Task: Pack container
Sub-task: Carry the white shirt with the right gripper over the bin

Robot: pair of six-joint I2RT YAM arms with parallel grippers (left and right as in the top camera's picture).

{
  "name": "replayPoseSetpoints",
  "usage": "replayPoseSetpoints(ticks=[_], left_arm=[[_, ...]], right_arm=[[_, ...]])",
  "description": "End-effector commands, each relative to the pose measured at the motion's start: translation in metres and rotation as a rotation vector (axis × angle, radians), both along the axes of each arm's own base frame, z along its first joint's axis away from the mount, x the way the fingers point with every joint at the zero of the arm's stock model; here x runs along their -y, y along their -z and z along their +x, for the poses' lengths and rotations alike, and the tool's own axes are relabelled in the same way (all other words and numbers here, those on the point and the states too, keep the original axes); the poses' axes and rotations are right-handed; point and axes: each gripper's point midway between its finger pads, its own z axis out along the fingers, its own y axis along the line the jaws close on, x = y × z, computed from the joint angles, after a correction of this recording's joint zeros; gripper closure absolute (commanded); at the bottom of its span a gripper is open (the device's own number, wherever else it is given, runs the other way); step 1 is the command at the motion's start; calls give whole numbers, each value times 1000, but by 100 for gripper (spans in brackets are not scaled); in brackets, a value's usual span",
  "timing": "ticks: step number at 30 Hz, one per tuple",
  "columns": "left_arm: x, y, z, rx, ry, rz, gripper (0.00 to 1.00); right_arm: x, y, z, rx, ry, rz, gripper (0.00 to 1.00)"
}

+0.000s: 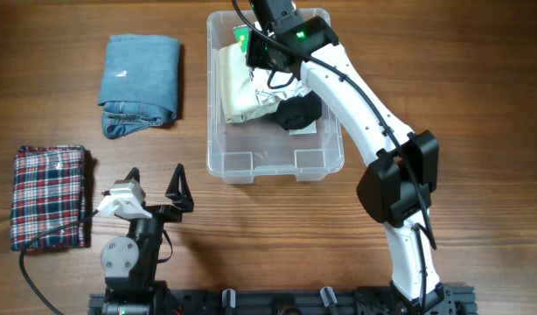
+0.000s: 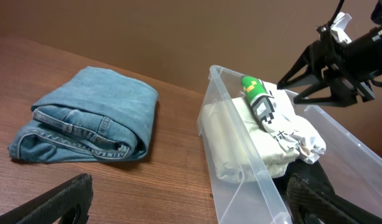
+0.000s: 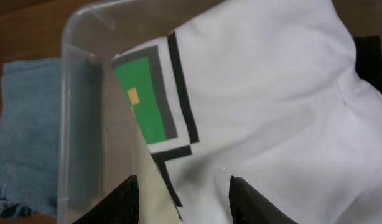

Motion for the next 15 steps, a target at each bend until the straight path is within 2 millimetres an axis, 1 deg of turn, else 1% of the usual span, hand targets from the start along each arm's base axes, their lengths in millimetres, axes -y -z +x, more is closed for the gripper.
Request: replayPoseSetpoints(ticks=[1, 3, 6, 8, 9, 11, 15], left_arm=[[-4, 4, 1, -7, -21, 21, 0], [-4, 4, 1, -7, -21, 21, 0], [-4, 4, 1, -7, -21, 21, 0], [-4, 4, 1, -6, -21, 22, 0], [-4, 4, 1, -7, -21, 21, 0], [-4, 4, 1, -7, -21, 21, 0], [-4, 4, 1, -7, -21, 21, 0]], right_arm=[[-10, -28, 12, 91, -13, 60, 58], [-7, -28, 22, 129, 11, 43, 61], [-11, -26, 31, 166, -11, 33, 62], [-13, -13, 34, 154, -11, 27, 69], [-14, -4, 36, 145, -11, 21, 71], [-16, 28, 39, 106, -20, -7, 78], [-24, 76, 31, 12, -60, -19, 79]])
